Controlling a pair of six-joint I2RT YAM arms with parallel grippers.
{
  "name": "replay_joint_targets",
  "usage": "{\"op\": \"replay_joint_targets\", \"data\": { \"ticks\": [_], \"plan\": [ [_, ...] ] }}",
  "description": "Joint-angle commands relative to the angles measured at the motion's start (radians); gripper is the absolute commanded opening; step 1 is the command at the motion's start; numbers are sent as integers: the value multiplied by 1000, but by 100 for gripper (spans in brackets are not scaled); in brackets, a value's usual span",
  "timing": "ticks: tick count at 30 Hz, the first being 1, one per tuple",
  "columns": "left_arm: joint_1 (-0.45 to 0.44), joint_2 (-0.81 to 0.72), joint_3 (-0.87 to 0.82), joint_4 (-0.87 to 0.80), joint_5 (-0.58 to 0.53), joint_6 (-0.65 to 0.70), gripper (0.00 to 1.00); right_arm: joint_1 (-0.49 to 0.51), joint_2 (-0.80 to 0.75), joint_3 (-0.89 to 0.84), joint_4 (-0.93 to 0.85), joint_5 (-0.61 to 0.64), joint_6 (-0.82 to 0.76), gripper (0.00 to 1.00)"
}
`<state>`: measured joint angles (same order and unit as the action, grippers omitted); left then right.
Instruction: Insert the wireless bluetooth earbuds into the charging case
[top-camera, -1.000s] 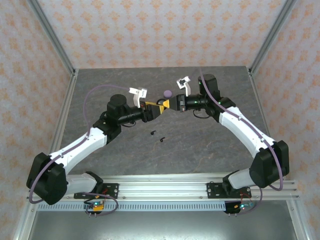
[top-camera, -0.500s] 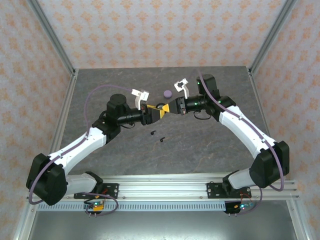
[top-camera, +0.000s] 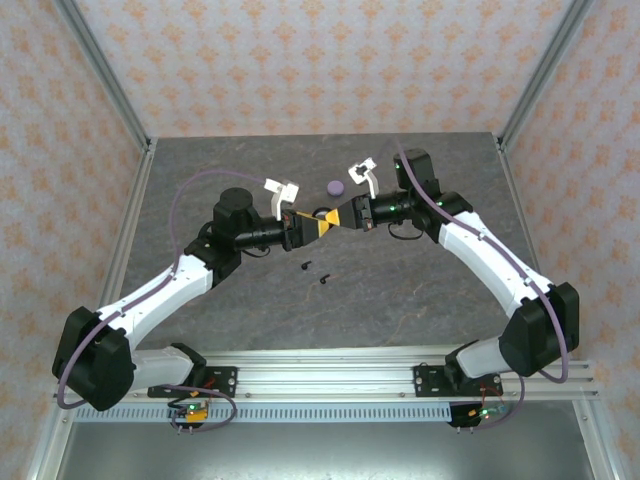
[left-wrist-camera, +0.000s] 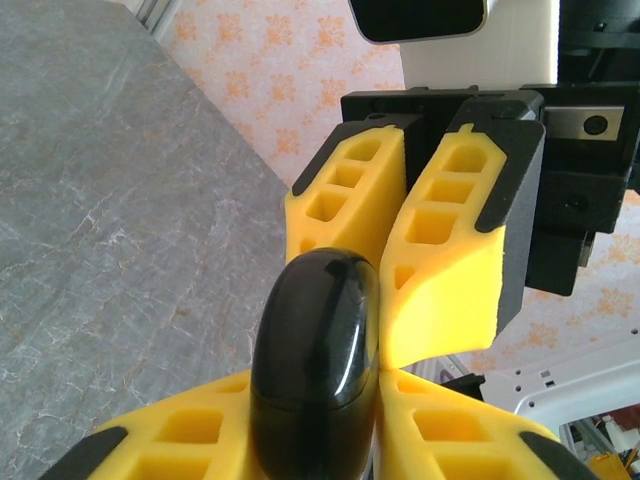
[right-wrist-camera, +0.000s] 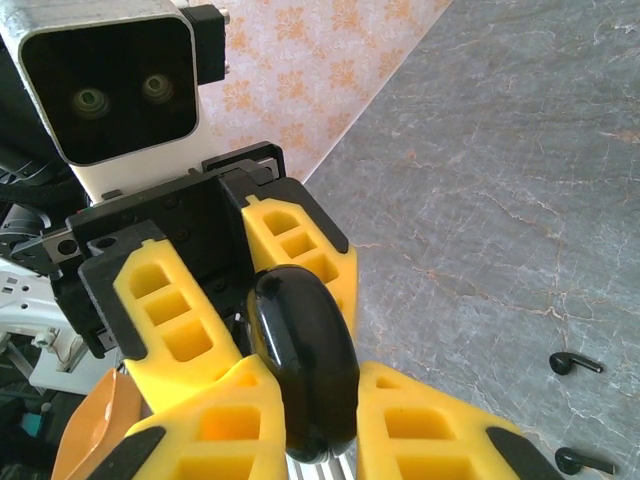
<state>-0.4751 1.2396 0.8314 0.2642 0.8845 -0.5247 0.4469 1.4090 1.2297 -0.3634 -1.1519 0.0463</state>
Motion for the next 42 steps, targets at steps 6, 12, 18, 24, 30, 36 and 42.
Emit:
{"op": "replay_joint_targets", "data": {
  "ticks": [6, 12, 18, 24, 30, 36, 42],
  "plan": [
    [8, -14, 23, 64, -33, 2, 14, 16, -36, 27, -56, -42, -50, 17],
    [7, -17, 25, 74, -33, -4, 24, 24, -35, 27, -90, -52, -81, 16],
    [7, -13, 34, 75, -33, -4, 26, 30, -35, 26, -127, -65, -115, 15],
    [-2, -9, 49, 17, -44, 60, 15, 34, -40, 27, -143, -51, -121, 21],
    [-18, -13, 37, -12, -77, 159, 16, 34, -82, 15, -131, 62, -80, 45],
    [-27, -15, -52, 161, -130, 229, 16, 34, -122, 7, -134, 196, -46, 56],
    [-43, -9, -51, 170, -117, 319, 15, 35, -110, 22, -153, 250, -41, 58]
  ]
}}
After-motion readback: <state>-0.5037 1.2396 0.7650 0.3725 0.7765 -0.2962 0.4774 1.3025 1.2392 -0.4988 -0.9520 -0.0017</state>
